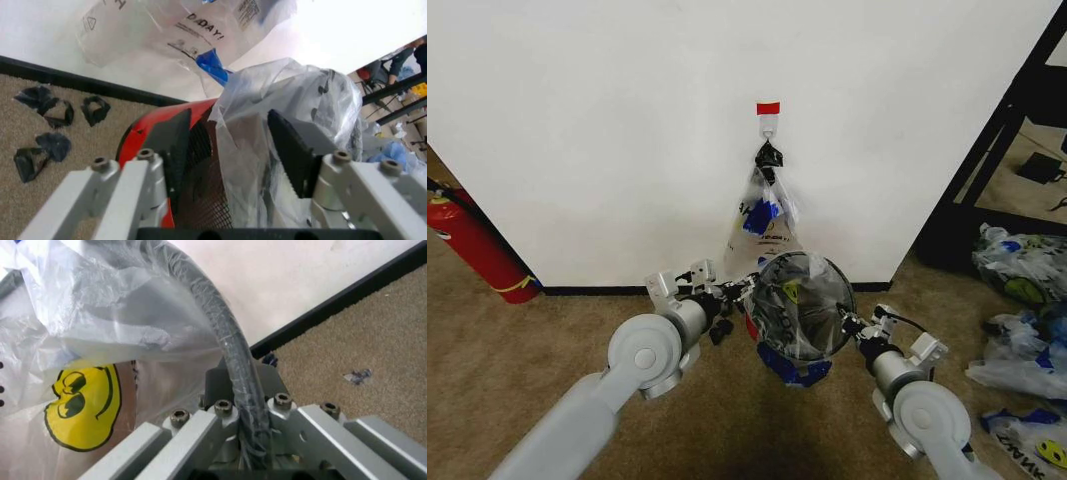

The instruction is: Pick up the garbage bag from the wall and place it over the trash bin.

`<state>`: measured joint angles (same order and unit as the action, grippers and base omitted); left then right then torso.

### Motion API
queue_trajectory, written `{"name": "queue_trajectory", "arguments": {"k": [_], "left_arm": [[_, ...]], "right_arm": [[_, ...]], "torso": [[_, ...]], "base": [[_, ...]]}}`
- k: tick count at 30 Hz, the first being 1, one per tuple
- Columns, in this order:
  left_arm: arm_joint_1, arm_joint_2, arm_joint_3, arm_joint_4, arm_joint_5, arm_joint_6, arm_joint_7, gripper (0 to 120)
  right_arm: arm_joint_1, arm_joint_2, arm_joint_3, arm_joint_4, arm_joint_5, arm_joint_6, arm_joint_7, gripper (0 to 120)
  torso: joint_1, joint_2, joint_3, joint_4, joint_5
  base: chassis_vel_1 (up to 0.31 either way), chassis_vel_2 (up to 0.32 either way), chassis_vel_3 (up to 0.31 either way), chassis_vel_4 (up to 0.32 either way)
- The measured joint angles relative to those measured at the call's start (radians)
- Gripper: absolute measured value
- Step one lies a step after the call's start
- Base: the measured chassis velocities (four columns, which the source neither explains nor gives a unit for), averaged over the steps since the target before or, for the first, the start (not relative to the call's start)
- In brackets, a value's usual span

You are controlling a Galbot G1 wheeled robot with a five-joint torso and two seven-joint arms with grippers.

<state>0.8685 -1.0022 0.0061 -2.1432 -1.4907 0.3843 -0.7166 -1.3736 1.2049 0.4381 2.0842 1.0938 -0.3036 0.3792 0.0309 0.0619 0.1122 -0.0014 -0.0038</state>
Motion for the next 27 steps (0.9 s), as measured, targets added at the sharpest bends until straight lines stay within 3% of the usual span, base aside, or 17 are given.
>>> {"name": "queue_trajectory", "arguments": {"k": [14,25,27], "left_arm": [[0.015,-0.01,0.009,-0.026,-0.003,0.0,0.0,43],[0.019,-0.035,0.019,-0.013,-0.005,-0.004,0.013,1],[0.02,-0.036,0.02,-0.011,-0.004,-0.005,0.014,0]], "right_arm": [[0.004,-0.006,0.002,0.0,0.006,0.0,0.008,0],[0.002,-0.011,0.006,0.014,0.022,-0.002,0.017,0],[0.002,-0.011,0.006,0.016,0.023,-0.002,0.017,0]], "torso": [[0.0,0.0,0.0,0.0,0.0],[0.0,0.0,0.0,0.0,0.0],[0.0,0.0,0.0,0.0,0.0]], "base": [[0.0,0.0,0.0,0.0],[0.0,0.0,0.0,0.0],[0.0,0.0,0.0,0.0]]}}
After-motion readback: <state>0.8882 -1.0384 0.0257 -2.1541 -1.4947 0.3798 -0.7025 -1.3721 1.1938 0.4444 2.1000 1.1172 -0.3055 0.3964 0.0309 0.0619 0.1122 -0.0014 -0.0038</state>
